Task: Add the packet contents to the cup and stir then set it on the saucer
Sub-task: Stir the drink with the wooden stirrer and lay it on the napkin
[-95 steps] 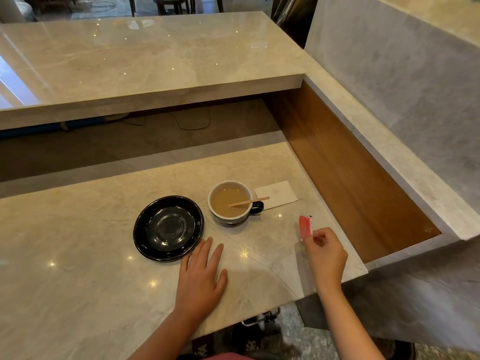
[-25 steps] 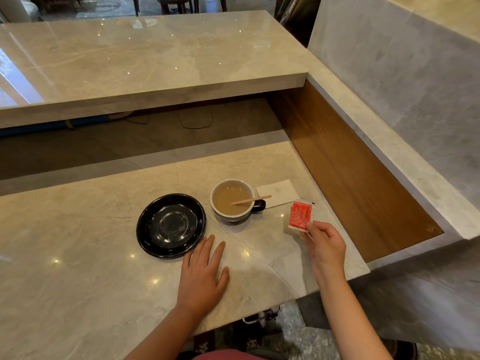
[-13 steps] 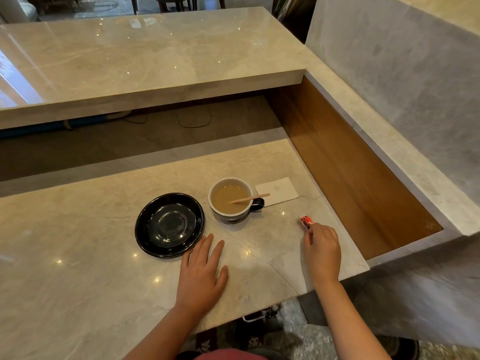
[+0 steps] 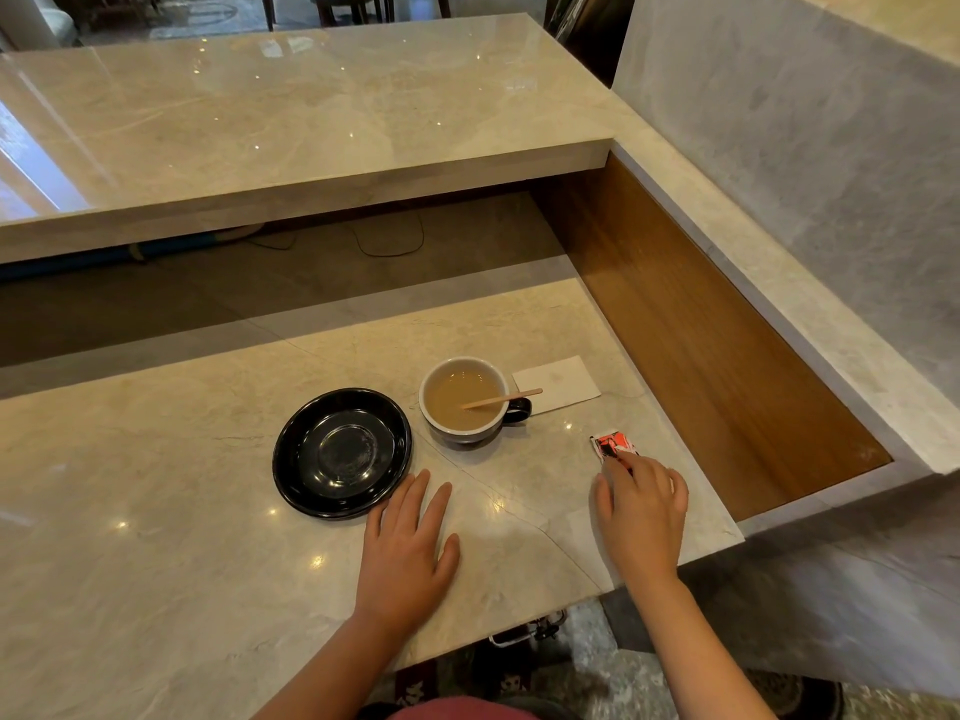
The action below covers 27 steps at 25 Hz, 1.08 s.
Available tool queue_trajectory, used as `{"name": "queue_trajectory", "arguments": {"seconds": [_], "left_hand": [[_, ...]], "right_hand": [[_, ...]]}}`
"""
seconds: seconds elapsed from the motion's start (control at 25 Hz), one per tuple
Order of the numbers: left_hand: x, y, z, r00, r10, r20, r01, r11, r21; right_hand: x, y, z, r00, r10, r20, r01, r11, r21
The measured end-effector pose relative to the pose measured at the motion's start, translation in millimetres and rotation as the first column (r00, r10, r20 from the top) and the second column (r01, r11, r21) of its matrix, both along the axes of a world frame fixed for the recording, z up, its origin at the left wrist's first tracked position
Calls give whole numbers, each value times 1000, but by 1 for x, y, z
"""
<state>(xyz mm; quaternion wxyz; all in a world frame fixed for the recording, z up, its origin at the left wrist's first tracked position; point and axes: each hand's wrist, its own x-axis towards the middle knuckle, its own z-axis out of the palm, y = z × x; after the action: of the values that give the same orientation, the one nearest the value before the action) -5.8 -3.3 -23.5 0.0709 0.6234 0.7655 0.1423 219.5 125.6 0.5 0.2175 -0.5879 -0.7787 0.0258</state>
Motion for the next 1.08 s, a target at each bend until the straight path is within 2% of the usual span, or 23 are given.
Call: {"name": "queue_trajectory", "arguments": {"seconds": [0.12,0.2,0.32,0.4,0.44,0.6,0.72,0.8,1.08], "left_hand": [[0,0,0,1000,5,0,-5,1000,-3],[0,0,0,1000,2,2,-2,1000,-4],[1,0,1,1000,3,9,-3,1000,2],[1,1,0,1000,3,19,-3,1000,15],[2,1,0,1000,6,21,-7,1000,17],[2,0,0,999,23,23,-23,1000,9],[2,0,0,999,18,30,-18,1000,14],[2,0,0,999,15,30,-15,1000,16],[1,1,-2,1000,14,15,-14,1000,-4]], "right_hand": [[-13,2,20,993,25,-112,-19,998,56],[-33,8,40,980,90,-180,-88,996,17],[-67,30,60,939,139,-314,-210,956,-205],[-83,46,66,916,51,-399,-213,903,-374],[-89,51,69,904,14,-427,-207,889,-408],[-103,54,75,824,-31,-566,-217,905,-365],[-110,55,79,700,-106,-706,-275,873,-403],[-113,57,79,659,-103,-745,-336,846,-414],[-112,66,83,721,187,-668,-449,860,-244]]}}
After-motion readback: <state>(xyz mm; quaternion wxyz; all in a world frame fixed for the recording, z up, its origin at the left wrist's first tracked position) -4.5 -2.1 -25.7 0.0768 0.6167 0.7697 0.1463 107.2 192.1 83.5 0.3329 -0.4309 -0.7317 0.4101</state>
